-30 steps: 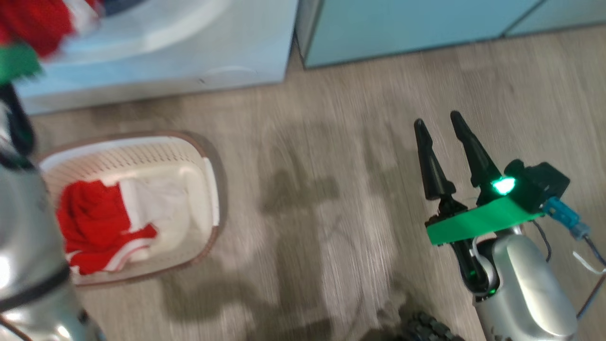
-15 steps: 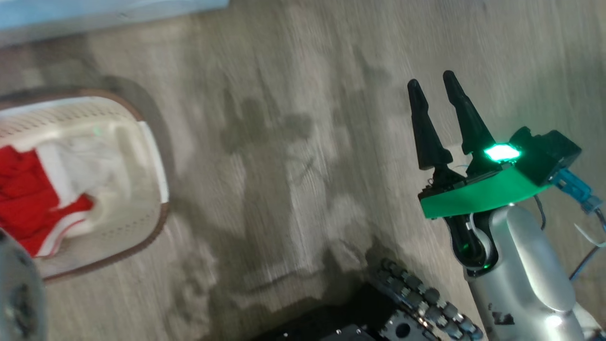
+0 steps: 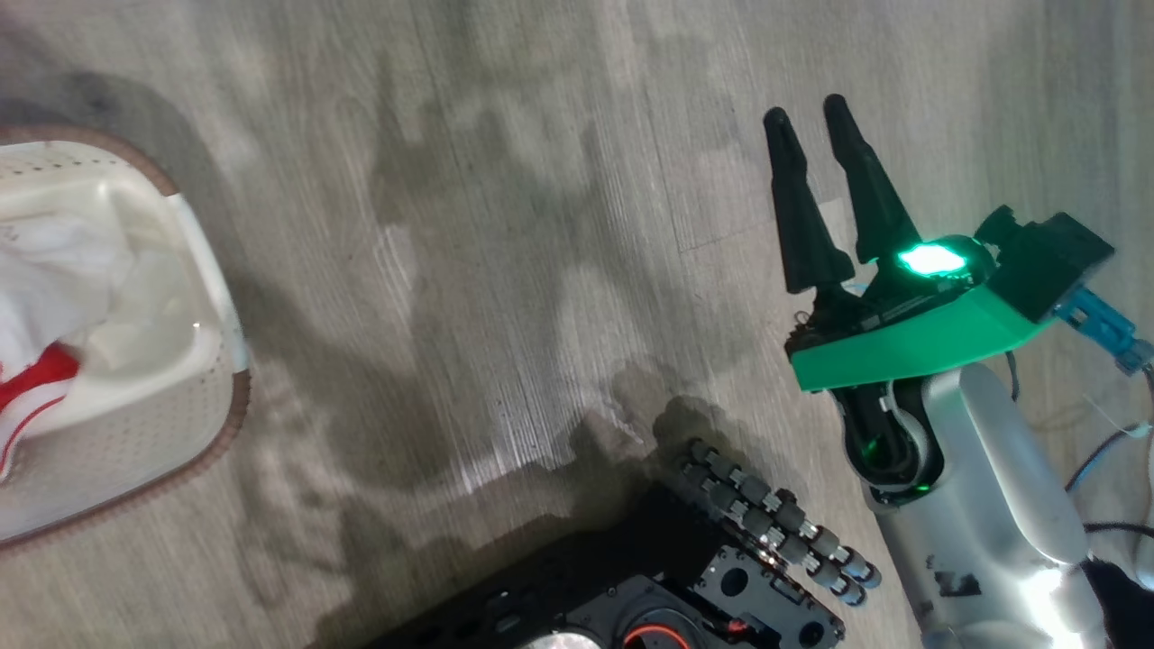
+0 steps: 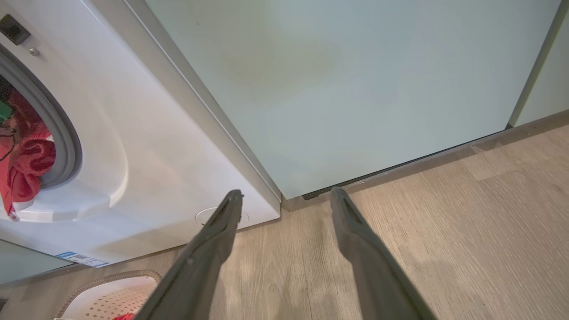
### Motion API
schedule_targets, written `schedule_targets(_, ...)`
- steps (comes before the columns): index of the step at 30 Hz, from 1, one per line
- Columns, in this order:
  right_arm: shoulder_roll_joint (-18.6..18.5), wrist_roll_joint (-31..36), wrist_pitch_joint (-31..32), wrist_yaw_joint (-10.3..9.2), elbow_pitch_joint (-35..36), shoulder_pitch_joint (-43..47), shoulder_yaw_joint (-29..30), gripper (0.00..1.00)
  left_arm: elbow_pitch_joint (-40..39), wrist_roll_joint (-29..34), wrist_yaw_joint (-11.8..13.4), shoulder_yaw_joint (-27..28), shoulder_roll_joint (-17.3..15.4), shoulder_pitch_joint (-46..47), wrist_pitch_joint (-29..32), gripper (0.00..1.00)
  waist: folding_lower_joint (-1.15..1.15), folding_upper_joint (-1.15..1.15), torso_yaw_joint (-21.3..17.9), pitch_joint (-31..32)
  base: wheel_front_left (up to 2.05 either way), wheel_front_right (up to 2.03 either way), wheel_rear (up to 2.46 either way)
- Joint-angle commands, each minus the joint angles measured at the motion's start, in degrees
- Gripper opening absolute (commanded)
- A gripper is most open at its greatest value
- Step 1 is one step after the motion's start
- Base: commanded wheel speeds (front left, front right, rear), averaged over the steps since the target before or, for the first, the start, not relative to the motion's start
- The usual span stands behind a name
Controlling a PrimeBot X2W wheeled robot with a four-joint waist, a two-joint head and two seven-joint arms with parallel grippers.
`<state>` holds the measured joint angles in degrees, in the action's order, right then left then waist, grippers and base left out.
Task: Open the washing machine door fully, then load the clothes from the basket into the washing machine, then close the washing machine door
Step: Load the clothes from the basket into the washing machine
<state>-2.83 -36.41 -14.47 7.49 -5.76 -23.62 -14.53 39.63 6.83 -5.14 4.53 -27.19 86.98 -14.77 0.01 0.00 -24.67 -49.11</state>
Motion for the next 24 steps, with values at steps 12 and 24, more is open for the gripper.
schedule_targets(12,0.0,-2.6,-0.5,0.0,1.8,1.2,-3.4,1.0,1.9,0.0,2.5,-3.0,-2.9,17.7,-0.2,0.0,-0.01,0.0,-2.6,-2.2,0.0,0.0,0.0)
schedule_targets(24,0.0,-2.2,-0.5,0.0,1.2,1.2,-3.5,1.0,11.5,-0.1,2.2,-6.4,-4.2,11.3,-0.2,0.0,-0.01,0.0,-1.6,-2.3,0.0,0.0,0.0)
